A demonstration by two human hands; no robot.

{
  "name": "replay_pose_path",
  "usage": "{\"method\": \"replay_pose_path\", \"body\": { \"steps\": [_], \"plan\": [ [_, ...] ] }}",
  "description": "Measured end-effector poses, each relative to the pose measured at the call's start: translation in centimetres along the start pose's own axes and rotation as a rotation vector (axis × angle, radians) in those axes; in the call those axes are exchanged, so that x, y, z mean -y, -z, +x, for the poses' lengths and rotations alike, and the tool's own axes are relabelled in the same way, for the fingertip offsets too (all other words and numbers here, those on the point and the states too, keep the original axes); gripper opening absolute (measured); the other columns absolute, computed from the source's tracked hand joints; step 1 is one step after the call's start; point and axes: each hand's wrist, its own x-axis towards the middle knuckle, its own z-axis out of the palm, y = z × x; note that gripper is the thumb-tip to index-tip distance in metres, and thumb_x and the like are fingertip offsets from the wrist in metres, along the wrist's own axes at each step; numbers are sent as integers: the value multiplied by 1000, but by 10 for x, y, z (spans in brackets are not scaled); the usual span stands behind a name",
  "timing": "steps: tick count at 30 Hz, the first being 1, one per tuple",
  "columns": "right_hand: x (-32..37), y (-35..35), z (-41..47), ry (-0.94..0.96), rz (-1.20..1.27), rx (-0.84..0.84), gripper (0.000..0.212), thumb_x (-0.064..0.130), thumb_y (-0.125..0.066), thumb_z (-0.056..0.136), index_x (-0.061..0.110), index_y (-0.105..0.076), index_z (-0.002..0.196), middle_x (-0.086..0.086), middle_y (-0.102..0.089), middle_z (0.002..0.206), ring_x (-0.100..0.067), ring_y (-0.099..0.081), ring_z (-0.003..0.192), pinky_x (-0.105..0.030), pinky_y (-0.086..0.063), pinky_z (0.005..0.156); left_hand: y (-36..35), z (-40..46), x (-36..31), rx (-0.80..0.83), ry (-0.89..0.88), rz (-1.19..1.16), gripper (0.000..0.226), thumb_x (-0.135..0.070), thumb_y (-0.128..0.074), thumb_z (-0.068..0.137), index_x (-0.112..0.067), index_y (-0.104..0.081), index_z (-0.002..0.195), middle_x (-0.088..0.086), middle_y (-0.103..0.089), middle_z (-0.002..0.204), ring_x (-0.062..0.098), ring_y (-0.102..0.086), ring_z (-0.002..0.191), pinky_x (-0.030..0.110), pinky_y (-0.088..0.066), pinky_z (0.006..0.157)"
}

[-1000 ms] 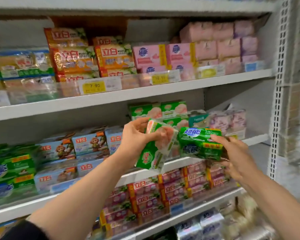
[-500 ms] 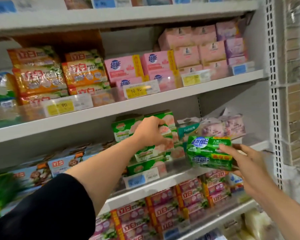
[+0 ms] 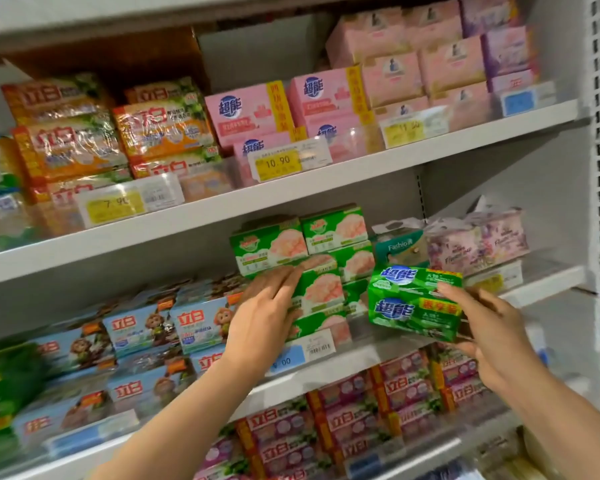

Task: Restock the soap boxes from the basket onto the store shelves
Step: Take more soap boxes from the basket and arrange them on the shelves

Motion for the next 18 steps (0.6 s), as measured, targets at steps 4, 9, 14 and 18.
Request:
{"method": "replay_pose_path", "body": {
  "steps": [4,9,14,18],
  "plan": [
    [1,-8,-1,-12,-44,52,20,30,-72,81,22,-65,98,1,-74,86,-12,-71,68,-24,-51,49,-5,-2,6,-36,-53,143,99,-56,-85,53,-8,-54,134,12,-64,122,32,-62,112,44,-29,110],
    [14,-16,-4,-102,-93,153,40,41,-75,69,20,-64,102,0,-74,92,-17,-70,84,-42,-56,76,-7,-3,9,-83,-26,148,92,-44,-91,52,-10,-59,131,15,-64,115,37,-62,106,45,-23,108],
    [7,-23,-17,-100,-246,297,69,12,-85,42,16,-62,108,-1,-74,96,-19,-70,91,-34,-52,75,-12,-3,8,-81,30,136,90,-43,-91,53,-12,-59,132,17,-60,116,40,-57,106,45,-35,99],
    [4,-34,-25,-5,-228,238,50,-4,-78,68,15,-61,110,-3,-71,100,-4,-68,68,-12,-46,46,-13,-5,8,-70,50,111,90,-41,-92,51,-11,-60,129,18,-59,114,39,-58,103,47,-50,89]
  ]
}}
